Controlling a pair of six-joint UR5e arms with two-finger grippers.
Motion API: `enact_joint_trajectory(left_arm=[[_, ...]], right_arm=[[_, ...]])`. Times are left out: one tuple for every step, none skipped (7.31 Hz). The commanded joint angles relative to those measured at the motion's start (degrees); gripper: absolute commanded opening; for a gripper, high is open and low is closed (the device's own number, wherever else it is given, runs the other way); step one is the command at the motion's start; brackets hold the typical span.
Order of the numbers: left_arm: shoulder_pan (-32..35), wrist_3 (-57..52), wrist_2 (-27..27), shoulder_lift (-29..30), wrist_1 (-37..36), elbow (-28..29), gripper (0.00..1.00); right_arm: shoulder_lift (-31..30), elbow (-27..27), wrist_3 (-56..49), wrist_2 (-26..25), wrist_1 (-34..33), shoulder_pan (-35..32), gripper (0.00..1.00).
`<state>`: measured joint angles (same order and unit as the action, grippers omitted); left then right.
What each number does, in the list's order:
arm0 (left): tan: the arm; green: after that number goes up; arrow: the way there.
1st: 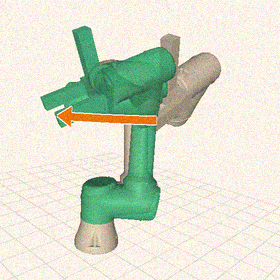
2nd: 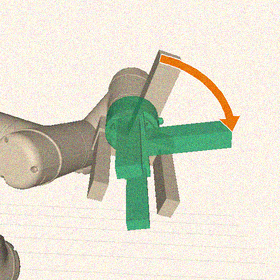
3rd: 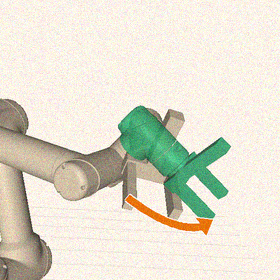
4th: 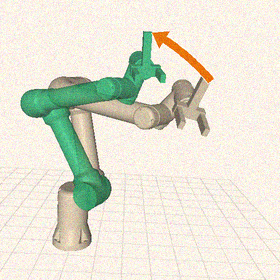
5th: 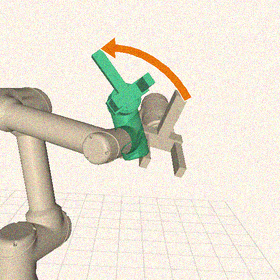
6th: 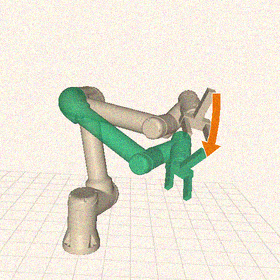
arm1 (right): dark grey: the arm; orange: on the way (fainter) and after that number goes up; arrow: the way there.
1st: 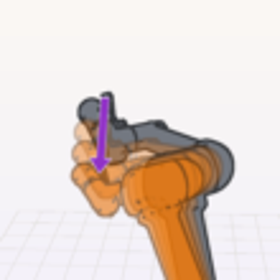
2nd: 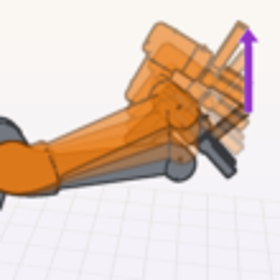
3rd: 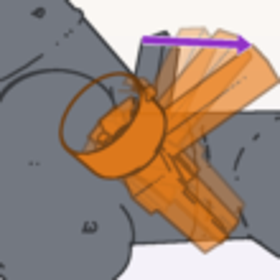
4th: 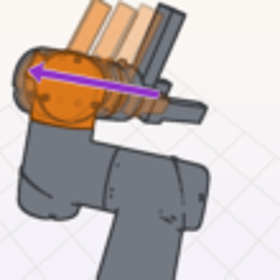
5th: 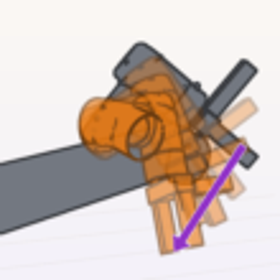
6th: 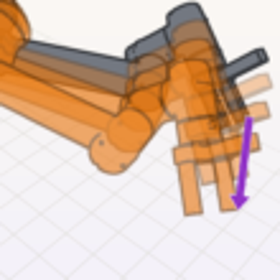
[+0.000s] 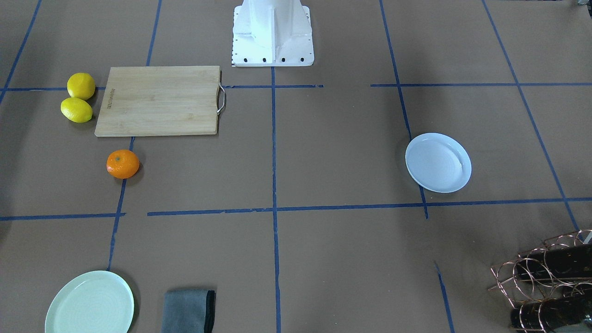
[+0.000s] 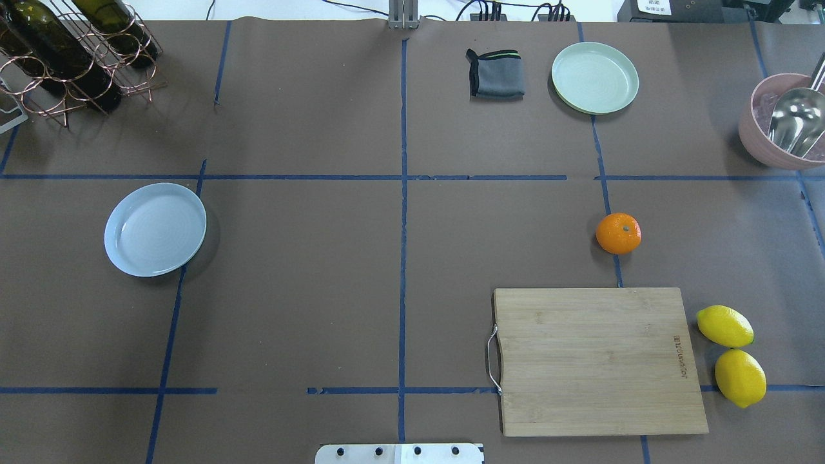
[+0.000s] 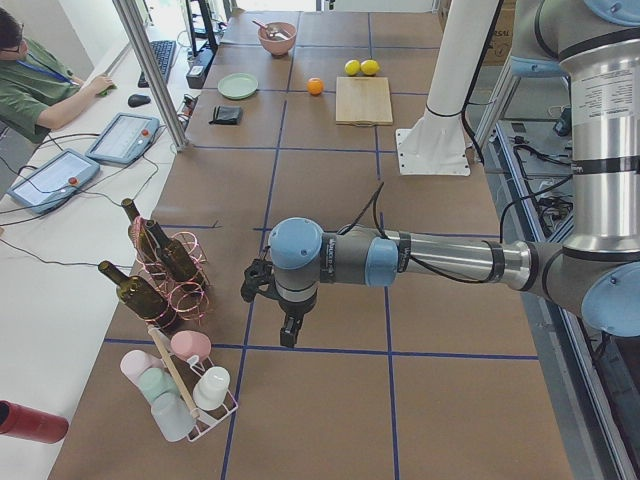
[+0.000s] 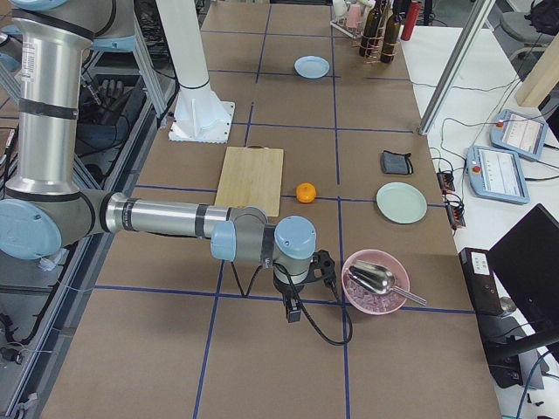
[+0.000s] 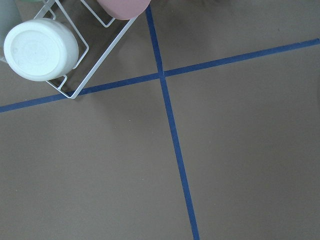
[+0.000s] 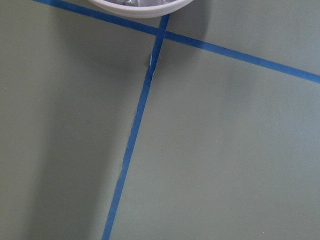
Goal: Pick orange to plate
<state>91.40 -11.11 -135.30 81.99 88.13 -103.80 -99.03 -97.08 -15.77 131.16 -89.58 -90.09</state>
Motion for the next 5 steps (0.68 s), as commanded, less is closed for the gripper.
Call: enact_joint_trajectory(left_arm=[[-0.4,0.0,0.0,1.1,0.1,-1.6,1.00],[-0.4,0.2,-0.1,4.1,0.2,-1.8,1.00],[-0.4,0.5,-0.2,8.5,1.9,-0.7,1.00],[-0.4,0.3,-0.7,9.2,4.1,-1.9,1.00],[-0.4,1.8,-0.8,10.6,12.2,-1.8,1.00]], right_arm=[[0.5,-2.9,0.6,0.7,-0.2,0.2,1.00],[0.5,-3.9,0.1,0.9,1.3,0.2,1.00],[0.3,-3.7,0.9,1.0,6.7,0.3,1.00],[1.0,-4.3,4.0,1.6,7.7,2.2,1.00],[1.3,-4.3,5.6,1.6,8.7,3.2,1.00]])
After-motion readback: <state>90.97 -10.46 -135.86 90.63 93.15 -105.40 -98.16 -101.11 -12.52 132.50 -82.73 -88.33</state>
